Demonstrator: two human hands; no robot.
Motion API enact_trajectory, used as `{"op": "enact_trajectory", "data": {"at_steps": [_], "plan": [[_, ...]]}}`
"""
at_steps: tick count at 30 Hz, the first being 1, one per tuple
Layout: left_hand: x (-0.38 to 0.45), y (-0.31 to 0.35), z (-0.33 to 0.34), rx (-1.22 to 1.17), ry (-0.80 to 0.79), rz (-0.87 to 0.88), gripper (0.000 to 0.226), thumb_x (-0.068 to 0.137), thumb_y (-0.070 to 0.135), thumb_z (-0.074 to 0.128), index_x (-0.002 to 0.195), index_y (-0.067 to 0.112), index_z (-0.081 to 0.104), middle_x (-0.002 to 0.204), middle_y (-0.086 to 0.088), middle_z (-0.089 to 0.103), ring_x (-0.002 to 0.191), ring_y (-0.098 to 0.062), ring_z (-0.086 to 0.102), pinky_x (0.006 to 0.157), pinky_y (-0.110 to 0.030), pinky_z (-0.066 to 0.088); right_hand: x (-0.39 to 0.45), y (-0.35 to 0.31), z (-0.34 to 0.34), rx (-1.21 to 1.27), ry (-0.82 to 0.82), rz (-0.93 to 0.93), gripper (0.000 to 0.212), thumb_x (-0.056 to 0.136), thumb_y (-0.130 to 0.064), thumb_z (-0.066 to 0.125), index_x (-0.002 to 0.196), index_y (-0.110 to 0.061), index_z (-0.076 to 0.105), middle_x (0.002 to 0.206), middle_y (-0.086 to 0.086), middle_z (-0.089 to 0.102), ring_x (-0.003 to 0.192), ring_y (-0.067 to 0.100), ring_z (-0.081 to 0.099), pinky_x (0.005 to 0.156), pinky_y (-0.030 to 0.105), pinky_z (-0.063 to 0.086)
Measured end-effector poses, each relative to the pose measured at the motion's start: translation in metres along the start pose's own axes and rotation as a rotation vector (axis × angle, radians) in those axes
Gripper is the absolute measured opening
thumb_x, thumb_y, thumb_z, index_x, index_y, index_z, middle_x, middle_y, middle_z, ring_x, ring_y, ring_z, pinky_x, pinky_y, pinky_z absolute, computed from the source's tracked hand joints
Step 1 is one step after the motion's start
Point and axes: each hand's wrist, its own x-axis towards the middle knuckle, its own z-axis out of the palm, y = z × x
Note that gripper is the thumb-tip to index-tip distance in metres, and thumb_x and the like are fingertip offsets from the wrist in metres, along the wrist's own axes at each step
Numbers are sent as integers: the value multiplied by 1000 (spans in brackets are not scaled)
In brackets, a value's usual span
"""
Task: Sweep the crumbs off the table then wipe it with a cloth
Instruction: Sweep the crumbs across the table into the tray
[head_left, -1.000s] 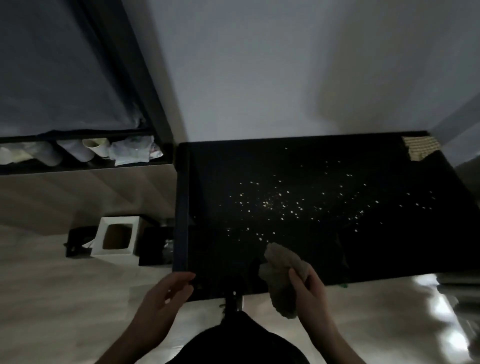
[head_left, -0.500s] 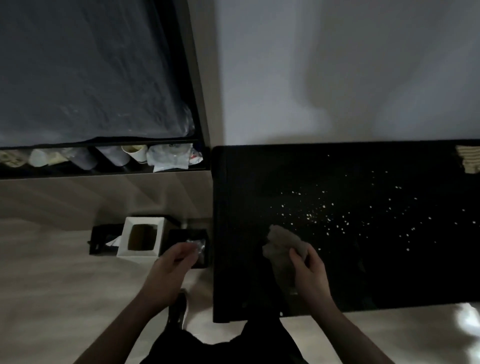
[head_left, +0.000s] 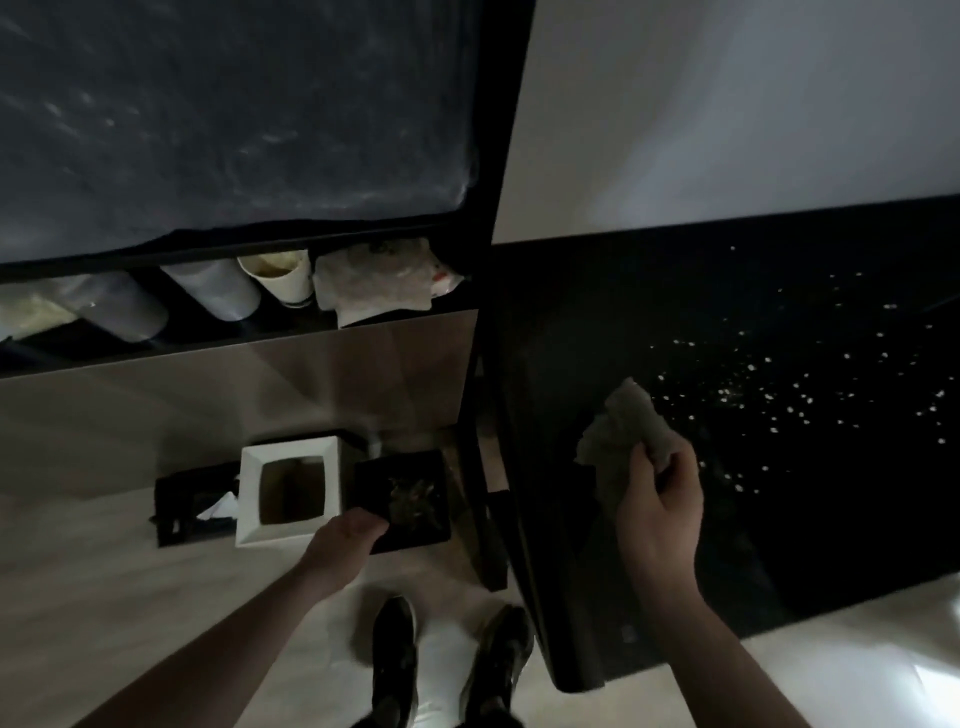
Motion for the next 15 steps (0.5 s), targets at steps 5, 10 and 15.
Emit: {"op": "enact_trajectory", "data": {"at_steps": [5,10,15], "plan": [[103,-70,27,160,-27,-131,38,98,41,56,123,15,69,128,-9,66,118,-28,61,93,-34,47,29,51,56,-228,-277,-189,42,105,-23,53,135,-54,52,133,-15,65,119,11,66,96,37,57],[191,-130,60,161,-70,-339,72,81,45,66,141,7,51,134,-18,61,113,-29,62,93,-34,52,37,111,94,-795,-275,-455,69,93,-52,57,157,-37,35,172,-10,16,161,14,3,131,46,-1],[256,-163,98,114,-66,-405,75,91,30,68,152,1,35,151,-21,43,129,-35,51,103,-37,46,36,118,100,-885,-222,-516,80,95,-57,52,164,-35,19,174,-6,11,161,15,0,130,49,1]]}}
